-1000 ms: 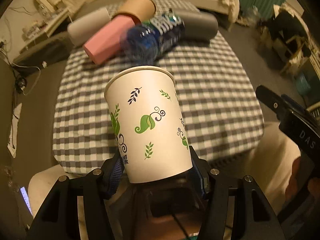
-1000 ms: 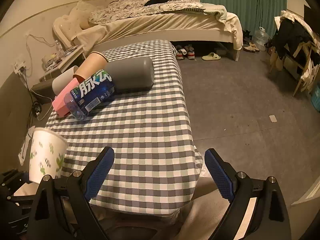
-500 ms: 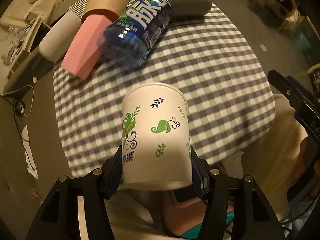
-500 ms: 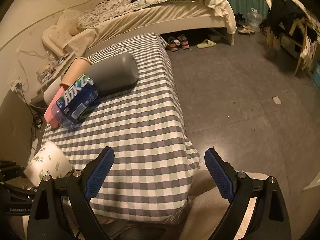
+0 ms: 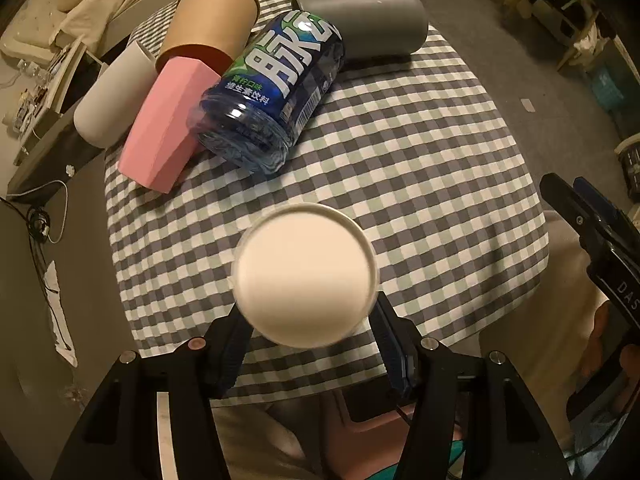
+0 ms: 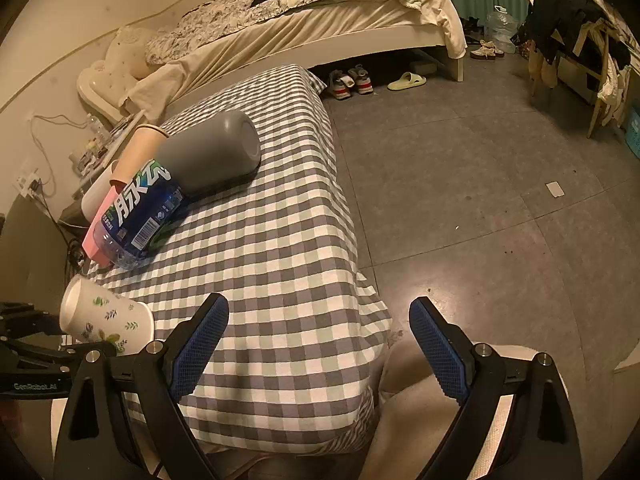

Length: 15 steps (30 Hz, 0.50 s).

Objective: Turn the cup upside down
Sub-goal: 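Rotate the white cup rim-down with the left gripper and lower it onto the table, then open the left gripper and pull it back from the cup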

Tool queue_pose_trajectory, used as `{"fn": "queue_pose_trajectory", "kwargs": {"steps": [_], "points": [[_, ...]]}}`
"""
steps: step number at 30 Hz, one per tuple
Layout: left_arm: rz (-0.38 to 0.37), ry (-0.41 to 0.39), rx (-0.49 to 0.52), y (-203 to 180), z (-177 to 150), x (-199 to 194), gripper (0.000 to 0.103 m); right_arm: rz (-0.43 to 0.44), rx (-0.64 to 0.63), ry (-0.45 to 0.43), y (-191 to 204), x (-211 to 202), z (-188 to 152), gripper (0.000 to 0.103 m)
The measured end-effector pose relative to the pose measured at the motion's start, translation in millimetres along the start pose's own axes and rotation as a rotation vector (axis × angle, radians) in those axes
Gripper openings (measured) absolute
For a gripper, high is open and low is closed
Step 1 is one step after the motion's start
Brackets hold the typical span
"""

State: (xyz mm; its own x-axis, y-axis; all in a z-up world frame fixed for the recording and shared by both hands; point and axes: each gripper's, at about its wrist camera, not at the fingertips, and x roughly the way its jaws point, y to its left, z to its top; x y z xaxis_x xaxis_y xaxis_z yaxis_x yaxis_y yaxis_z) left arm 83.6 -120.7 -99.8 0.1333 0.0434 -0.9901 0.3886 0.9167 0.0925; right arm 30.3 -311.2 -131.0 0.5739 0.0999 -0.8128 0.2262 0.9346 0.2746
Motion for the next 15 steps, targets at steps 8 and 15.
{"fn": "queue_pose_trajectory", "kwargs": {"steps": [8,15], "points": [[-0.051,-0.158,-0.058,5,-16,-25,0.061,0.001,-0.034,-0.037,7,-16,1,0.092],[-0.088,-0.256,-0.112,11,-42,-48,0.062,-0.016,-0.120,-0.115,29,-58,2,0.092]]}}
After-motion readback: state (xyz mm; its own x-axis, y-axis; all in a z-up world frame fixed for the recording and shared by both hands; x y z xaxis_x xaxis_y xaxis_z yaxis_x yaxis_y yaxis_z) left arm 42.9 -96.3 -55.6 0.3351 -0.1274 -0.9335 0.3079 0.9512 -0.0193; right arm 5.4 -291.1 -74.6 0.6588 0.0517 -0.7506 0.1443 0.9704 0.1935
